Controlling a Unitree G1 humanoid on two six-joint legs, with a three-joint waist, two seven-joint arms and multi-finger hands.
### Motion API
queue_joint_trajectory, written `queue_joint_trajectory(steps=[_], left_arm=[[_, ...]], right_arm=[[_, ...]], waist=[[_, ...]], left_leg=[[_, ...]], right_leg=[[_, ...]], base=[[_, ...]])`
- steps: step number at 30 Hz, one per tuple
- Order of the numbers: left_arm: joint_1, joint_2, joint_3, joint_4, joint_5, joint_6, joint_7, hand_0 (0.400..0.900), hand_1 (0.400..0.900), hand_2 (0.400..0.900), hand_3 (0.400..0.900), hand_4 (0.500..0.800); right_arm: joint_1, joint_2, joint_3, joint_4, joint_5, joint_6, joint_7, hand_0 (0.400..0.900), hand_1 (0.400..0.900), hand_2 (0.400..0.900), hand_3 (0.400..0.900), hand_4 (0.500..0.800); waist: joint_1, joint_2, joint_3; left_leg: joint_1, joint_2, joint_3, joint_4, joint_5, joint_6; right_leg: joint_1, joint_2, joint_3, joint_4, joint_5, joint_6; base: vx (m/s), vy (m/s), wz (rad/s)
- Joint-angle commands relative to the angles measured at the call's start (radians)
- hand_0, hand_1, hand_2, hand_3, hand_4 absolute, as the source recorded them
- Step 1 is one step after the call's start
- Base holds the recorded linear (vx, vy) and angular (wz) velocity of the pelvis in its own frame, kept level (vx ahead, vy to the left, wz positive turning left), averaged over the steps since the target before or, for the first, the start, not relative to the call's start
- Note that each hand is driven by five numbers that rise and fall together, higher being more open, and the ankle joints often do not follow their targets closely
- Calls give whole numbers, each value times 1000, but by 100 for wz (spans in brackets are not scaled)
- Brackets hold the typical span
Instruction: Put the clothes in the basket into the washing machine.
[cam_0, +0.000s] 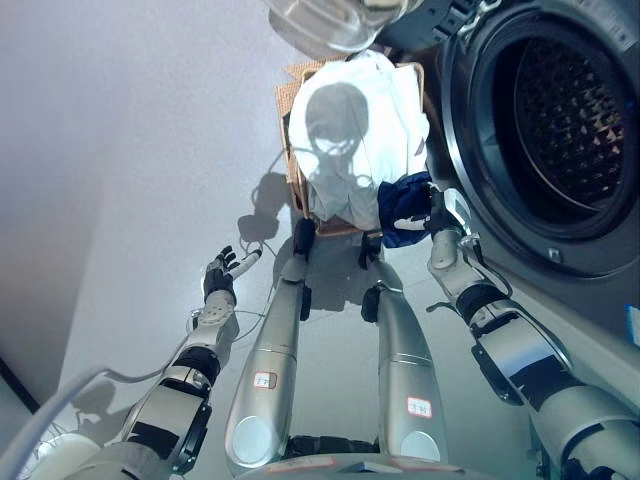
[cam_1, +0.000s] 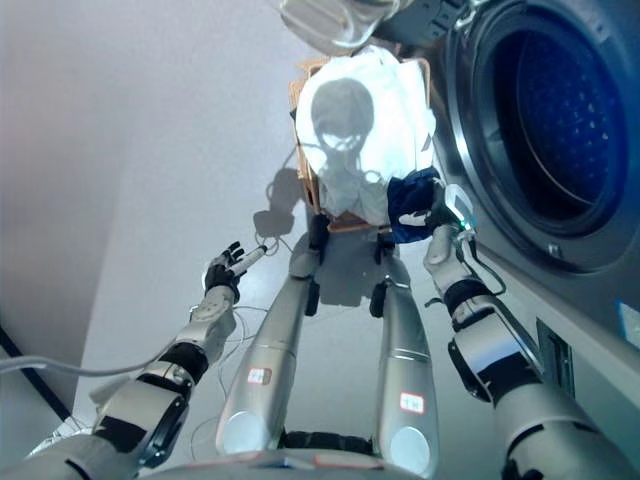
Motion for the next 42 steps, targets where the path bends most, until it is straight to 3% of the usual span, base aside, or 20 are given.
queue_joint_trajectory(steps=[1,7,12,13,14,23,26,30,34,37,42], left_arm=[[53,19,19,-21,-40,-40,46,900,900,900,900,800],[34,22,22,-21,-72,-53,49,900,900,900,900,800],[62,20,16,-55,-91,-57,32,900,900,900,900,800],[72,15,12,-53,-93,-54,28,900,900,900,900,800],[79,10,14,-48,-93,-52,25,900,900,900,900,800],[69,3,34,9,-82,-33,27,900,900,900,900,800],[76,9,50,18,-75,-33,40,900,900,900,900,800],[85,15,62,11,-68,-40,48,900,900,900,900,800],[106,23,96,-12,-65,-44,61,900,900,900,900,800],[117,17,109,-18,-68,-47,65,900,900,900,900,800],[125,14,136,-16,-83,-39,66,900,900,900,900,800]], right_arm=[[51,-15,32,20,-34,22,-18,900,900,900,900,800],[-1,-36,46,43,-57,31,-31,900,900,900,900,800],[-40,-53,64,97,-80,53,12,900,900,900,900,800],[-42,-52,65,107,-82,57,20,588,588,588,588,613],[-42,-49,69,109,-85,56,27,400,400,400,400,500],[-4,-31,61,50,-66,39,22,400,400,400,400,500],[28,-28,25,-22,-40,13,-25,400,400,400,400,500],[44,-58,6,-103,-43,-7,-59,400,400,400,400,500],[36,-153,-27,-332,-82,-16,-109,400,400,400,400,500],[53,-172,-68,-409,-83,-33,-134,400,400,400,400,500],[58,-206,-122,-564,-79,-47,-134,400,400,400,400,500]], waist=[[-9,73,-19],[-7,90,-19],[9,100,-30],[13,100,-34],[14,99,-38],[-4,72,-61],[-18,56,-72],[-28,43,-76],[-46,18,-84],[-52,9,-88],[-64,-8,-94]], left_leg=[[-44,-43,16,25,-59,15],[-161,-49,27,127,-80,16],[-222,-49,33,174,-88,14],[-230,-49,34,179,-89,14],[-234,-49,36,179,-87,14],[-225,-49,30,163,-77,7],[-193,-43,30,130,-70,3],[-159,-42,29,106,-67,1],[-110,-30,29,54,-57,-8],[-85,-26,29,32,-55,-10],[-66,-25,28,34,-61,-7]], right_leg=[[-79,-9,20,224,-182,46],[-196,-29,31,335,-204,43],[-257,-39,31,383,-212,41],[-266,-39,30,391,-213,41],[-272,-39,30,393,-213,41],[-267,-32,35,377,-199,44],[-236,-27,36,349,-192,48],[-198,-25,36,319,-186,50],[-151,-17,35,264,-170,56],[-124,-12,37,237,-164,59],[-100,-7,40,227,-166,60]], base=[[-70,8,15],[-65,25,6],[-33,14,1],[0,0,0],[-20,8,-4],[-8,2,-2],[-19,4,-6],[-14,9,-5],[-23,12,-9],[-11,19,-12],[-2,10,-6]])
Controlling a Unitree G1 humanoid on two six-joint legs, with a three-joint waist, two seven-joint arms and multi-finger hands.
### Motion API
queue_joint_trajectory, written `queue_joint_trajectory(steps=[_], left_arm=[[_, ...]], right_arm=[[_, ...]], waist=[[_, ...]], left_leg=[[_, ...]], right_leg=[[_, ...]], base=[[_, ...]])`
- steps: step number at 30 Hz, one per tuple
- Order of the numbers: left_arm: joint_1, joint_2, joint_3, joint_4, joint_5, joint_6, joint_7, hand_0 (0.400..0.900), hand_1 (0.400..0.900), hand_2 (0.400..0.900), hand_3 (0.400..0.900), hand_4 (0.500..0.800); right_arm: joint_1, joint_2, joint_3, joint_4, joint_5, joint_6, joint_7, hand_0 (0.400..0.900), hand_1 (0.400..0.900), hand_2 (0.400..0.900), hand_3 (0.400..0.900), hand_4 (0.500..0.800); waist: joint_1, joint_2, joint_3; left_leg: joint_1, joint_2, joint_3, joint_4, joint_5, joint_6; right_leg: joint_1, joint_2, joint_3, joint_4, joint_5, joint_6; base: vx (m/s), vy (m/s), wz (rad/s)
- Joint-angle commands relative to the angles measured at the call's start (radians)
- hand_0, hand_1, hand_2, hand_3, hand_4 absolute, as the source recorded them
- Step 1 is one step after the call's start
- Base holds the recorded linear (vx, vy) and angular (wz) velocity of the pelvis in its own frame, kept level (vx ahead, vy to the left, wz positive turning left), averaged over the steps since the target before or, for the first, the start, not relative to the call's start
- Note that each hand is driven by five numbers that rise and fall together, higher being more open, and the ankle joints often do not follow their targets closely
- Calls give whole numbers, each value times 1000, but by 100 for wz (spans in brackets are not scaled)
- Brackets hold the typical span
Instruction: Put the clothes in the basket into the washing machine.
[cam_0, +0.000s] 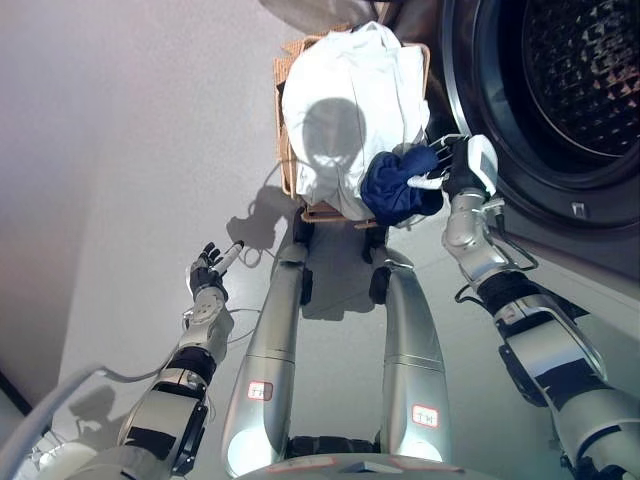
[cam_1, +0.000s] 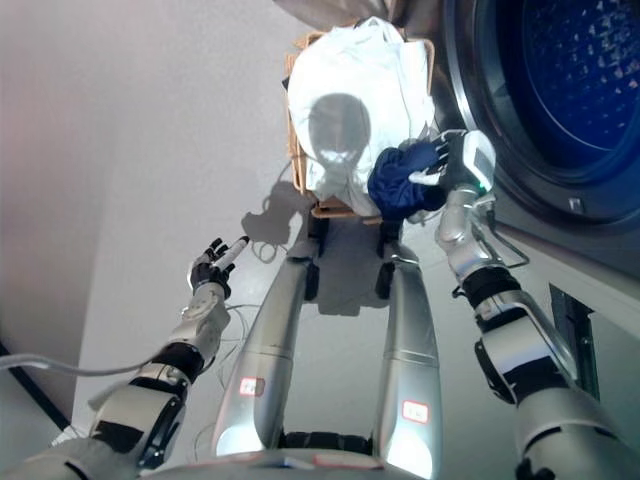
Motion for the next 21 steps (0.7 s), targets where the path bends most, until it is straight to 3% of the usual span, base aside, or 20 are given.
queue_joint_trajectory(steps=[1,4,10,16,21], left_arm=[[103,8,43,43,-16,-18,35,900,900,900,900,800],[108,5,57,48,-36,-11,22,900,900,900,900,800],[93,2,57,85,-74,-9,19,900,900,900,900,800],[84,-5,46,102,-107,-8,23,900,900,900,900,800],[85,-13,41,106,-116,-6,40,900,900,900,900,800]], right_arm=[[53,-28,-54,-125,-23,-66,-56,400,400,400,400,500],[74,0,-97,-209,91,-130,-8,400,400,400,400,500],[24,149,-246,-192,430,-279,-36,400,400,400,400,500],[-89,223,-380,-121,661,-411,-131,400,400,400,400,500],[-154,223,-456,-59,732,-445,-221,400,400,400,400,500]], waist=[[-28,-2,-86],[-30,-3,-90],[-27,7,-87],[-18,27,-99],[-10,35,-102]], left_leg=[[40,-11,7,-114,-42,-15],[54,-11,7,-120,-44,-14],[92,-8,15,-138,-48,-8],[107,-13,14,-155,-45,-6],[113,-13,13,-156,-48,-4]], right_leg=[[14,23,13,21,-90,55],[29,27,14,12,-91,56],[65,33,19,-9,-90,57],[77,34,19,-19,-90,55],[85,35,19,-27,-90,55]], base=[[5,16,-5],[0,0,0],[19,16,-5],[0,0,0],[0,0,0]])
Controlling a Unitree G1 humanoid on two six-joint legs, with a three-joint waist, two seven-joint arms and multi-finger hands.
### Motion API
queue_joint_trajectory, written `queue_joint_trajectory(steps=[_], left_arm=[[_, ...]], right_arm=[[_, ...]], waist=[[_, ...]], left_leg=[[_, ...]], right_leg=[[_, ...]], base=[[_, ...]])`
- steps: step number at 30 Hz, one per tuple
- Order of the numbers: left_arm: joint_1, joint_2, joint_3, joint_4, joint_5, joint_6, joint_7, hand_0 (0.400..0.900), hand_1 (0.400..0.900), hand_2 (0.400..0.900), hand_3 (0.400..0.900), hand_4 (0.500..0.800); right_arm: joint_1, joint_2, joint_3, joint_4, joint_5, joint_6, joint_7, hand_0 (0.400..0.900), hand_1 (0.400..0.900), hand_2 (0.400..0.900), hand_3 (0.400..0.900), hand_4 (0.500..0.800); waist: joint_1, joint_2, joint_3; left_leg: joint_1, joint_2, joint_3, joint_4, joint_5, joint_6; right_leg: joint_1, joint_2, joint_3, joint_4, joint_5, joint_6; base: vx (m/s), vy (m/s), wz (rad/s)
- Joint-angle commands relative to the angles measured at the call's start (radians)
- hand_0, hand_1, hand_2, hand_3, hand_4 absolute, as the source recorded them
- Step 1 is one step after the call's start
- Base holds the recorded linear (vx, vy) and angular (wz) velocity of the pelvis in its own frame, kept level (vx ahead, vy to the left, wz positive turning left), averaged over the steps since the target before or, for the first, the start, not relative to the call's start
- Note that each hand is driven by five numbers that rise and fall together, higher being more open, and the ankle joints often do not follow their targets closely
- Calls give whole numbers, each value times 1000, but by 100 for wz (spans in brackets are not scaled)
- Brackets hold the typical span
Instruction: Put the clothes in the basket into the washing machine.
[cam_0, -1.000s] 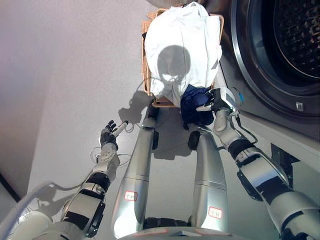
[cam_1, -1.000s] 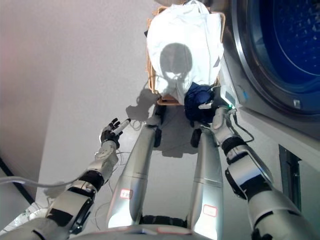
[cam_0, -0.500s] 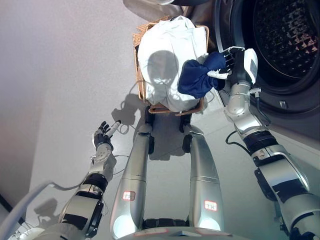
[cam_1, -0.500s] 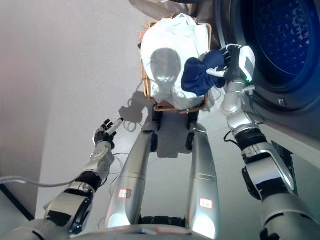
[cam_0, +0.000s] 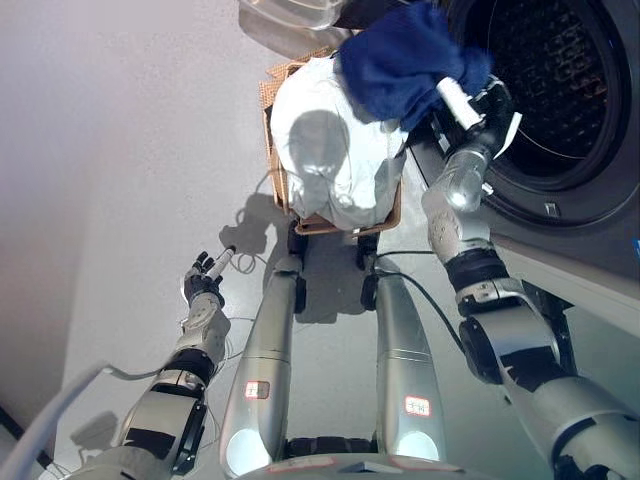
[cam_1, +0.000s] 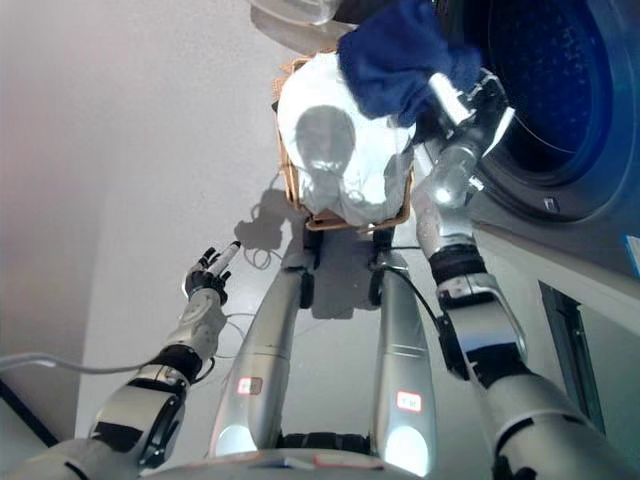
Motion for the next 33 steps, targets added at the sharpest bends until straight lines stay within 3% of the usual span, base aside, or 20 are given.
queue_joint_trajectory(steps=[1,7,12,16,24,25,26,33], left_arm=[[86,-12,-2,54,-33,-10,46,900,900,900,900,800],[98,-22,-24,55,-36,-3,52,900,900,900,900,800],[104,-21,-45,72,-47,6,38,900,900,900,900,800],[109,-37,-76,74,-63,23,21,900,900,900,900,800],[132,-51,-87,89,-69,39,11,900,900,900,900,800],[133,-53,-88,92,-68,41,11,900,900,900,900,800],[136,-53,-87,94,-69,40,10,900,900,900,900,800],[134,-61,-90,100,-69,39,11,900,900,900,900,800]], right_arm=[[-31,-55,-124,1,83,-157,-114,400,400,400,400,500],[-85,-115,-168,98,131,-157,-176,400,400,400,400,500],[-162,-135,-186,206,352,-194,-84,400,400,400,400,500],[-225,-146,-245,266,513,-249,-66,400,400,400,400,500],[-261,-178,-240,272,562,-269,-58,400,400,400,400,500],[-261,-177,-236,271,561,-269,-54,447,447,447,447,528],[-261,-176,-231,265,564,-269,-47,900,900,900,900,800],[-243,-155,-202,239,556,-269,-5,900,900,900,900,800]], waist=[[18,47,-108],[28,57,-116],[43,70,-122],[52,91,-135],[66,112,-157],[66,113,-158],[66,114,-159],[60,112,-160]], left_leg=[[40,-25,-17,-129,-32,-27],[40,-26,-20,-142,-28,-27],[37,-26,-16,-142,-26,-27],[33,-29,-12,-140,-22,-29],[34,-30,-7,-162,-8,-34],[34,-31,-7,-161,-7,-34],[34,-32,-6,-160,-7,-34],[37,-32,-4,-167,-3,-35]], right_leg=[[2,22,-5,36,-111,32],[1,21,-5,30,-108,32],[-5,20,-2,31,-105,33],[-12,19,3,42,-107,32],[-23,13,4,50,-111,31],[-24,13,5,52,-111,30],[-24,13,6,53,-111,30],[-21,14,6,51,-110,28]], base=[[0,0,0],[4,-1,1],[5,-8,-1],[0,0,0],[11,-4,2],[0,0,0],[0,0,0],[0,0,0]])
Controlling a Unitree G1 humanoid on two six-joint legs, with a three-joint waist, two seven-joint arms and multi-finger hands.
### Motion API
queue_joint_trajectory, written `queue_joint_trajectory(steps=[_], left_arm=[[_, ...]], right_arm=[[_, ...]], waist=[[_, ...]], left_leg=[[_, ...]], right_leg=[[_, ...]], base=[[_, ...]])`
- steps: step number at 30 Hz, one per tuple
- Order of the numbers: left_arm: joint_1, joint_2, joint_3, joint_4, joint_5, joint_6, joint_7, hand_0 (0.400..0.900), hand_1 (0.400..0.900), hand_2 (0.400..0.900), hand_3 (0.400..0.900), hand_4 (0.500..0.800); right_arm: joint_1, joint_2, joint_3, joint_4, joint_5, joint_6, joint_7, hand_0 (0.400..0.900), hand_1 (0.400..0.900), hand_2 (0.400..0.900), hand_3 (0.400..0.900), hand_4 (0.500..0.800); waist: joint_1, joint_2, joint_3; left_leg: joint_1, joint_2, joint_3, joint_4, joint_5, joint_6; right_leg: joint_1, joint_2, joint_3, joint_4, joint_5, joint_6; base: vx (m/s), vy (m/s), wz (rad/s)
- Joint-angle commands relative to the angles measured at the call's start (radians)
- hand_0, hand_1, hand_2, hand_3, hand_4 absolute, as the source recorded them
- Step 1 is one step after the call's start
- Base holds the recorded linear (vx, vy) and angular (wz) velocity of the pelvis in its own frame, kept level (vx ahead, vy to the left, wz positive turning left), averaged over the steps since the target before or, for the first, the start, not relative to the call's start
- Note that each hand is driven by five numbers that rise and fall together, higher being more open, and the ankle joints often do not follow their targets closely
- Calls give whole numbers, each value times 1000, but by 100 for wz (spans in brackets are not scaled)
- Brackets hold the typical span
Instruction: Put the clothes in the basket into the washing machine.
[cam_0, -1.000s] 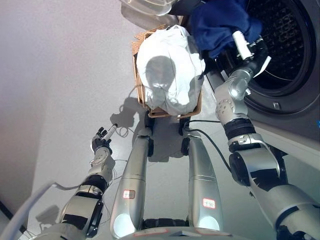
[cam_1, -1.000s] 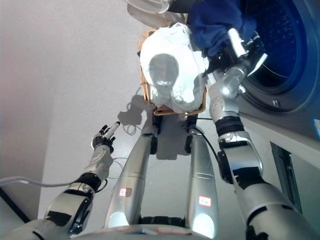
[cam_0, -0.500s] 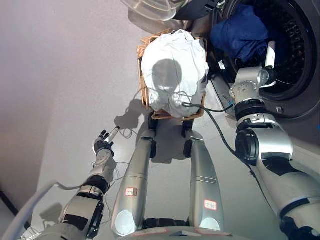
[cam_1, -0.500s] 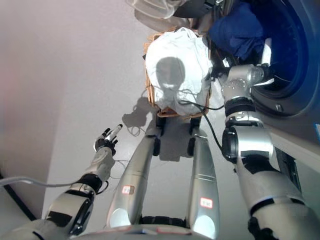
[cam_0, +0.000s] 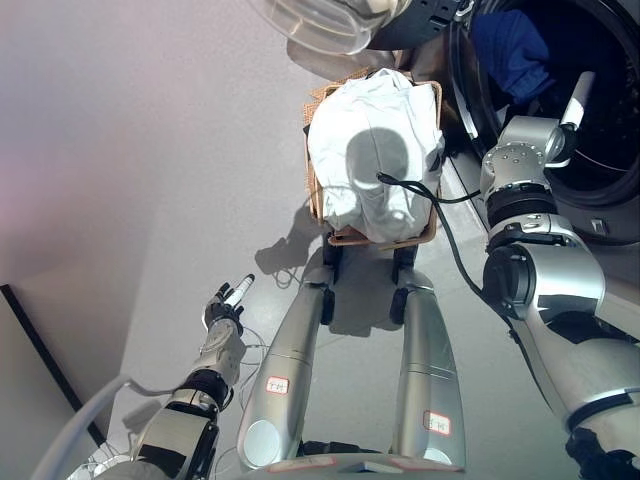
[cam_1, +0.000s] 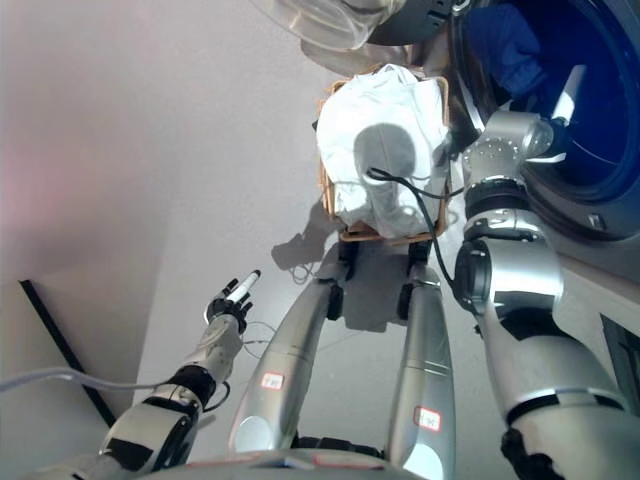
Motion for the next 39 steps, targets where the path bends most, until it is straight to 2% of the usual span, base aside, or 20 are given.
queue_joint_trajectory(steps=[1,13,19,23,26,30,33,36,39], left_arm=[[58,19,-39,87,-20,-5,19,900,900,900,900,800],[47,10,-15,94,-19,-7,21,900,900,900,900,800],[40,1,17,110,-17,2,23,900,900,900,900,800],[49,-9,43,111,-2,15,21,900,900,900,900,800],[71,-17,54,107,21,22,3,900,900,900,900,800],[108,-20,76,117,52,25,-37,900,900,900,900,800],[138,-8,119,124,51,16,-65,900,900,900,900,800],[154,13,152,137,52,4,-81,900,900,900,900,800],[168,30,156,161,101,9,-109,900,900,900,900,800]], right_arm=[[46,-44,62,-76,-33,-73,62,900,900,900,900,800],[157,71,123,-244,-76,-107,150,900,900,900,900,800],[339,196,212,-428,-120,-103,223,900,900,900,900,800],[531,260,285,-563,-188,-73,262,900,900,900,900,800],[686,282,317,-601,-238,-13,305,900,900,900,900,800],[832,249,333,-512,-310,99,370,900,900,900,900,800],[902,169,332,-368,-496,198,368,900,900,900,900,800],[943,114,324,-223,-643,269,353,900,900,900,900,800],[973,80,343,-77,-751,342,379,900,900,900,900,800]], waist=[[-13,-3,-92],[-35,-19,-75],[-57,-36,-55],[-75,-51,-46],[-86,-63,-47],[-92,-85,-51],[-85,-99,-54],[-77,-109,-74],[-67,-113,-109]], left_leg=[[12,-18,-19,-91,-40,-33],[28,-13,-16,-88,-38,-35],[40,-11,-14,-83,-40,-34],[67,-9,-13,-81,-46,-32],[115,-7,-16,-87,-56,-28],[221,-7,-21,-111,-70,-25],[347,-5,-29,-159,-77,-26],[450,-1,-36,-210,-78,-28],[531,4,-40,-269,-68,-29]], right_leg=[[-1,28,-12,50,-113,31],[16,36,-13,48,-111,25],[30,40,-12,46,-108,24],[61,41,-16,42,-110,23],[112,42,-20,32,-114,24],[228,41,-28,-13,-114,27],[361,43,-41,-76,-114,33],[473,46,-55,-142,-108,38],[557,53,-66,-212,-93,43]], base=[[0,0,0],[-3,-1,-1],[-15,8,-3],[-4,2,-1],[0,0,0],[38,17,-2],[63,21,1],[61,21,4],[51,27,3]])
